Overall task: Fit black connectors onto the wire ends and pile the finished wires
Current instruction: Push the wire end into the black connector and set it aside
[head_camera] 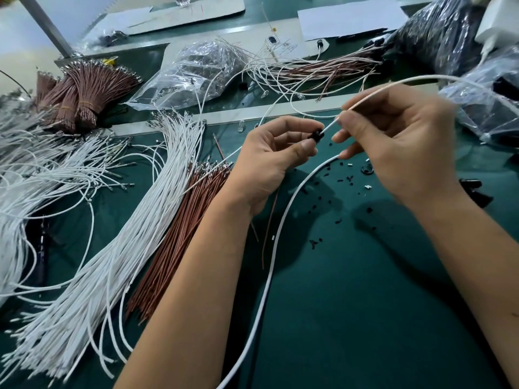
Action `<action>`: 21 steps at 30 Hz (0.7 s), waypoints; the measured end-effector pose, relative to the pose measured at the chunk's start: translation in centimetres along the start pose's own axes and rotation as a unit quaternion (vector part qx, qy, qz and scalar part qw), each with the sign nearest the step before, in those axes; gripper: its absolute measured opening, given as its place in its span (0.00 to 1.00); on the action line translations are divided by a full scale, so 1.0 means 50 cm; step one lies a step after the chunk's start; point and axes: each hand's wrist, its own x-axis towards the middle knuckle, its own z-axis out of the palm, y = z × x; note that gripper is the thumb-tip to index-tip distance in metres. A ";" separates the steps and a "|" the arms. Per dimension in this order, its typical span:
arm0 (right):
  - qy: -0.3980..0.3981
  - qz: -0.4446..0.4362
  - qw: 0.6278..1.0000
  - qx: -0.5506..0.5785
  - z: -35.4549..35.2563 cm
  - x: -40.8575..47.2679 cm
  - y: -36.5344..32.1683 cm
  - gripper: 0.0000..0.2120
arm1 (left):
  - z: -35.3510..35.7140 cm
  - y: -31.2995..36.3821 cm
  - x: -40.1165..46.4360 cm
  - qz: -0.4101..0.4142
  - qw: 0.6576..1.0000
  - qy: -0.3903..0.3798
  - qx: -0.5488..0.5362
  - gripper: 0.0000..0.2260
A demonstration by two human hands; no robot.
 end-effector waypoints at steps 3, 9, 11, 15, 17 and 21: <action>-0.023 0.038 0.999 -0.012 -0.004 0.002 0.011 0.05 | 0.004 0.002 -0.003 -0.008 1.000 -0.012 -0.007 0.09; -0.038 0.066 0.997 -0.019 -0.005 0.003 0.014 0.03 | 0.006 0.003 -0.004 -0.024 0.999 -0.020 -0.019 0.09; -0.036 0.071 0.997 -0.020 -0.008 0.004 0.012 0.04 | 0.005 0.003 -0.003 -0.030 0.999 -0.018 -0.021 0.08; -0.039 0.084 0.996 0.011 -0.007 0.004 0.009 0.05 | 0.007 -0.001 -0.001 -0.038 0.999 -0.014 -0.033 0.07; -0.044 0.087 0.995 0.018 -0.004 0.002 0.010 0.05 | 0.009 -0.003 -0.002 -0.044 0.998 -0.016 -0.043 0.06; -0.036 0.110 0.993 0.036 0.000 0.000 0.013 0.04 | 0.011 -0.005 -0.003 -0.060 0.996 -0.007 -0.061 0.06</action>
